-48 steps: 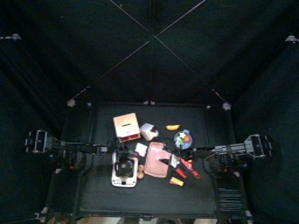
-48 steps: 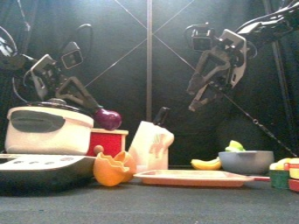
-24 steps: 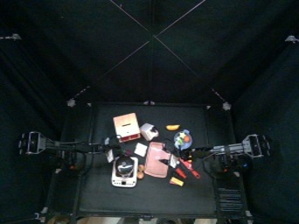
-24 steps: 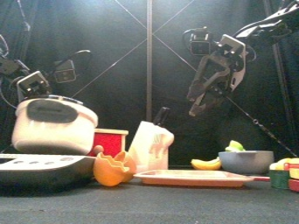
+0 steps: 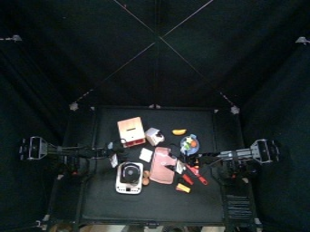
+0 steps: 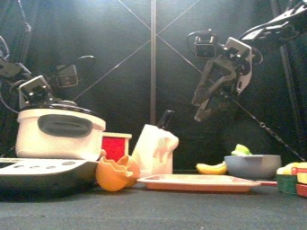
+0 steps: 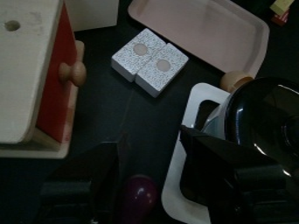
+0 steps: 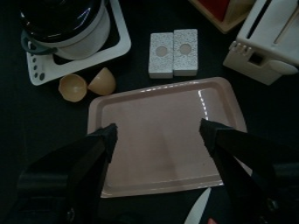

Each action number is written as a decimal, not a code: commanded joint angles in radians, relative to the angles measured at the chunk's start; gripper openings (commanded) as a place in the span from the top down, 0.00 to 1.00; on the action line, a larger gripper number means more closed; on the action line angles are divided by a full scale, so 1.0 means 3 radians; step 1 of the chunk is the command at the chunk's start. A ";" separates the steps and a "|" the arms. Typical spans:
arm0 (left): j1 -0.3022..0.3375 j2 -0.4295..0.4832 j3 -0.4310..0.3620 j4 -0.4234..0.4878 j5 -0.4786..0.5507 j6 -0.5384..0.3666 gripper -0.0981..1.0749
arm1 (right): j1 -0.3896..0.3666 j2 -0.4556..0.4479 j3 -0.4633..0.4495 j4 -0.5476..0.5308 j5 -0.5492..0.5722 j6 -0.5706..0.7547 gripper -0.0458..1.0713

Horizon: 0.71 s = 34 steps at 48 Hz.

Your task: Drop eggplant above stove

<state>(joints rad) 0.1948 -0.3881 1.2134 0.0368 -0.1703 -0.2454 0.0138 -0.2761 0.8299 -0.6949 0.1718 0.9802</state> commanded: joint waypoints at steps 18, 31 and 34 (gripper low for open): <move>0.0020 -0.0112 -0.0072 0.0010 -0.0026 0.0010 0.17 | -0.0005 -0.0005 -0.0082 0.0010 0.0072 0.0015 0.03; 0.0020 -0.0118 -0.0072 0.0010 -0.0026 0.0010 0.17 | -0.0005 -0.0010 -0.0082 0.0015 0.0112 0.0015 0.03; 0.0020 -0.0118 -0.0072 0.0010 -0.0026 0.0010 0.17 | 0.0000 -0.0010 -0.0087 0.0015 0.0118 0.0015 0.03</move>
<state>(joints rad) 0.1979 -0.4218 1.2134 0.0383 -0.1718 -0.2439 0.0123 -0.2669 0.8283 -0.6918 0.2071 0.9833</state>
